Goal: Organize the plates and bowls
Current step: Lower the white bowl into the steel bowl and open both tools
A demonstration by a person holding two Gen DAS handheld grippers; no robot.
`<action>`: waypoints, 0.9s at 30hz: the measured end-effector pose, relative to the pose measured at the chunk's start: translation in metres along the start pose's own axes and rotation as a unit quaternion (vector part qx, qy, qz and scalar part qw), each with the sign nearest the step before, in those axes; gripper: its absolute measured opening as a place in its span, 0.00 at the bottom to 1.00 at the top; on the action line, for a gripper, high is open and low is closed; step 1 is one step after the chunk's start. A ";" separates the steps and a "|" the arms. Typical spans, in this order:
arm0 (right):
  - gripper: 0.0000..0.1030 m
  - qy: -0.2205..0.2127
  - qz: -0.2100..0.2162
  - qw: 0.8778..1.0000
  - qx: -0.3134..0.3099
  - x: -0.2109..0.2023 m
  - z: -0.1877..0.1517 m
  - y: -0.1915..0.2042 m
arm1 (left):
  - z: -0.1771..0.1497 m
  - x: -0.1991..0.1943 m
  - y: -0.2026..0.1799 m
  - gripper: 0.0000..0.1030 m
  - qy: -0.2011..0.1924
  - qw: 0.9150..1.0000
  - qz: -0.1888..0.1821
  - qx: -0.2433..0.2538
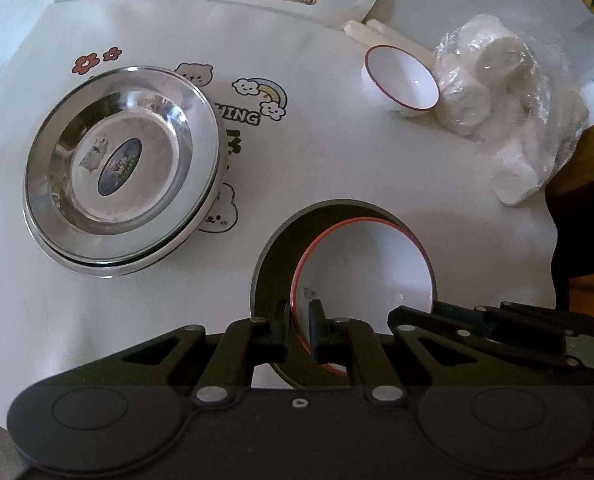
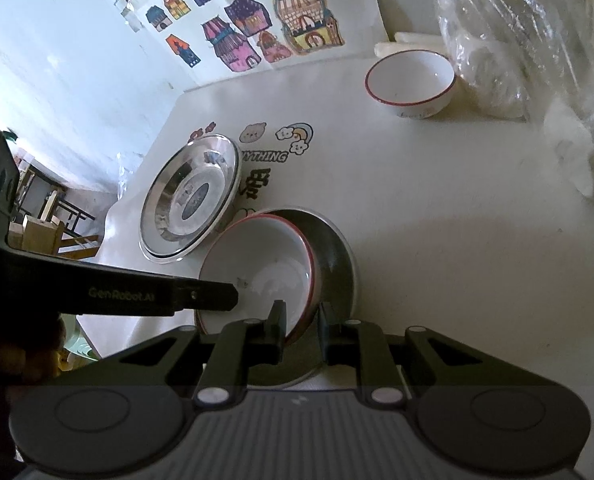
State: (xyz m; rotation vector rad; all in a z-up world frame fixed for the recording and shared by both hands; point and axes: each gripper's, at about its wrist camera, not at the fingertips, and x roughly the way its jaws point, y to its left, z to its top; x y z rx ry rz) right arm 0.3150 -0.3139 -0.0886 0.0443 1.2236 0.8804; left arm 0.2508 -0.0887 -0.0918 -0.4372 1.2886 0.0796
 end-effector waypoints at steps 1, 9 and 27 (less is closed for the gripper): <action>0.18 0.002 0.000 1.000 0.001 0.001 0.001 0.000 | 0.000 0.001 0.000 0.09 0.002 1.000 0.001 0.000; 0.19 0.014 -0.001 1.000 0.004 0.008 0.004 -0.002 | 0.003 0.007 0.000 0.09 0.013 1.000 0.006 -0.009; 0.22 0.027 0.001 1.000 0.006 0.017 0.007 -0.001 | 0.006 0.015 0.001 0.09 0.026 0.999 0.016 -0.017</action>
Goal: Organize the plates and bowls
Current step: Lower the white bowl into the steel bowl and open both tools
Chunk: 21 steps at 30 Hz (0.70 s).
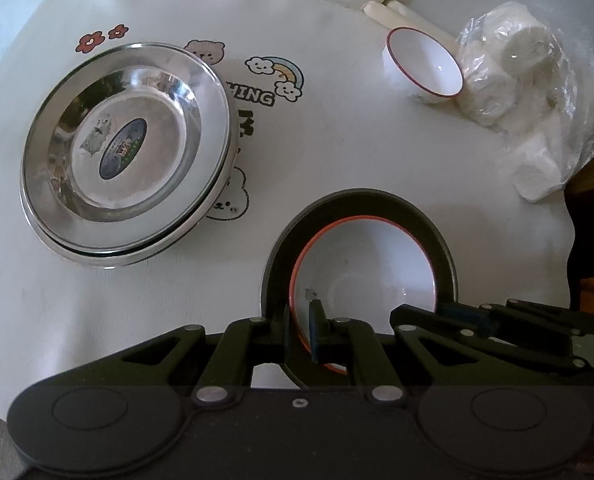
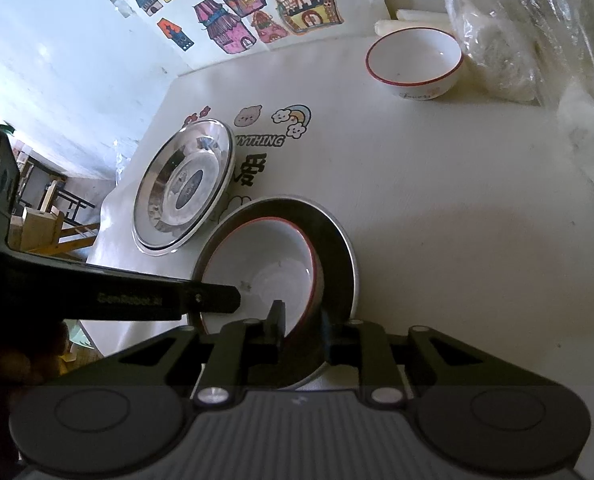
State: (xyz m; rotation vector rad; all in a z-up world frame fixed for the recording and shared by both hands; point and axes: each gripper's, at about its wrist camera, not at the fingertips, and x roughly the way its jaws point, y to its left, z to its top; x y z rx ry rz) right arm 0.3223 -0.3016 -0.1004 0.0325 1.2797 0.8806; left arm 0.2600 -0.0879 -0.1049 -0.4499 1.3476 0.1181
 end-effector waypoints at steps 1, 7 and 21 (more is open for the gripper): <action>0.22 0.000 0.000 1.000 0.000 0.000 0.000 0.000 | 0.000 0.000 0.000 0.09 0.000 1.000 0.000 -0.001; 0.25 -0.005 0.002 1.000 0.001 -0.002 -0.001 -0.001 | 0.000 0.000 0.000 0.11 -0.001 1.000 0.000 0.000; 0.38 -0.031 0.023 0.999 0.002 -0.021 -0.003 -0.005 | 0.007 -0.028 -0.005 0.33 -0.049 0.999 -0.023 0.001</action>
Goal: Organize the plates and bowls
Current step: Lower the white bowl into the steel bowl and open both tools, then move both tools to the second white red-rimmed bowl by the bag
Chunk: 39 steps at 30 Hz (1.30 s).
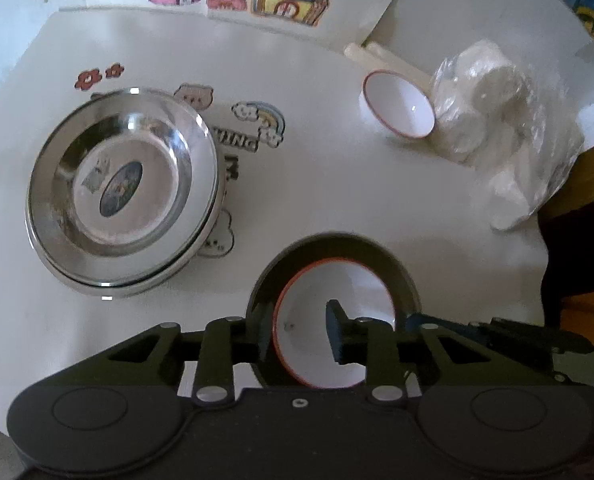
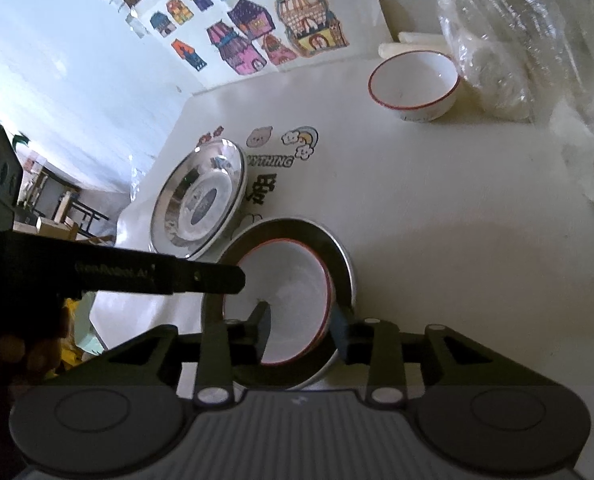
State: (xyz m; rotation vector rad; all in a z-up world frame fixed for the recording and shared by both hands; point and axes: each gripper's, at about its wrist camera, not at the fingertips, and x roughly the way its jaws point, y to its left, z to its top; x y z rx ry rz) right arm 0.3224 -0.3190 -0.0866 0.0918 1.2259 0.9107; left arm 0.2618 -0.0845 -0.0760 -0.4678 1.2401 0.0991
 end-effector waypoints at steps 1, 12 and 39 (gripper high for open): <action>0.39 -0.004 0.002 1.000 0.002 -0.002 0.000 -0.001 | 0.002 -0.001 -0.001 0.37 -0.005 1.000 -0.001 0.000; 0.79 -0.041 -0.009 0.998 0.051 -0.018 0.002 -0.030 | 0.030 -0.003 -0.004 0.89 -0.045 0.999 0.018 -0.001; 1.00 -0.130 -0.055 0.971 0.192 -0.002 0.035 -0.099 | 0.140 0.065 -0.052 0.99 -0.055 0.995 0.050 0.067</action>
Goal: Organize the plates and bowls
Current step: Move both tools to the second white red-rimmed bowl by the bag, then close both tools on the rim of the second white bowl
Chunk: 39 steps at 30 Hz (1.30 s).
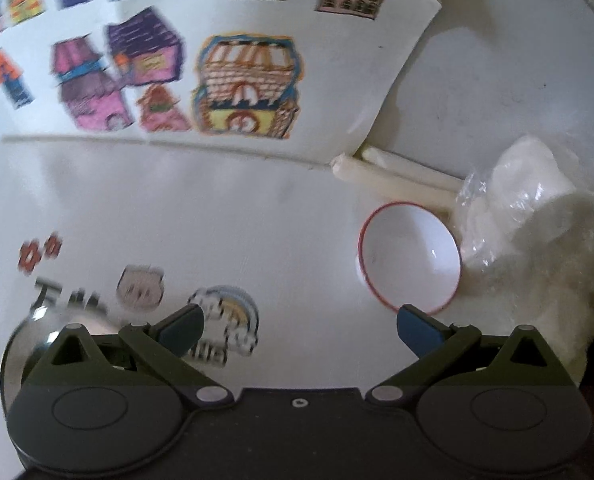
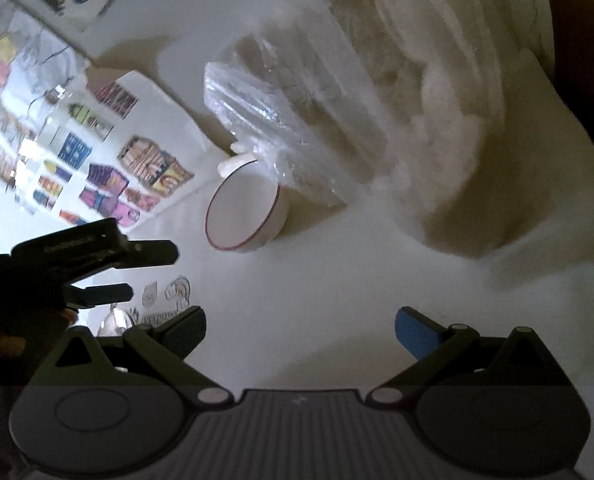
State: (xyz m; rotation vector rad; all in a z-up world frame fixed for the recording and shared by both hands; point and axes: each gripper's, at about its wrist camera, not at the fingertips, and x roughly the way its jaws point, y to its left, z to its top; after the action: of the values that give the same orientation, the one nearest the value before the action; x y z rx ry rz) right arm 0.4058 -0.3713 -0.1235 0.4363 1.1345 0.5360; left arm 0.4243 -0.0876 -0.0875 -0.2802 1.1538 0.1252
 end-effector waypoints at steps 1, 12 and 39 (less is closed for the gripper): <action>1.00 0.000 0.004 1.000 0.007 0.002 0.002 0.000 | 0.004 0.004 -0.003 0.99 0.001 1.000 -0.001 0.011; 0.96 -0.038 -0.004 0.998 0.048 0.027 0.013 0.003 | 0.036 0.036 -0.028 0.99 0.016 0.995 0.003 0.101; 0.55 -0.050 -0.012 0.997 0.052 0.061 0.031 0.026 | 0.049 0.056 -0.044 0.71 0.023 0.993 0.008 0.119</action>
State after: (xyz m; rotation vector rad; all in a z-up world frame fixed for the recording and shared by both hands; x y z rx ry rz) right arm 0.4496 -0.3152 -0.1414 0.5331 1.0738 0.4300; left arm 0.5005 -0.1190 -0.1137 -0.0629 1.2053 -0.0051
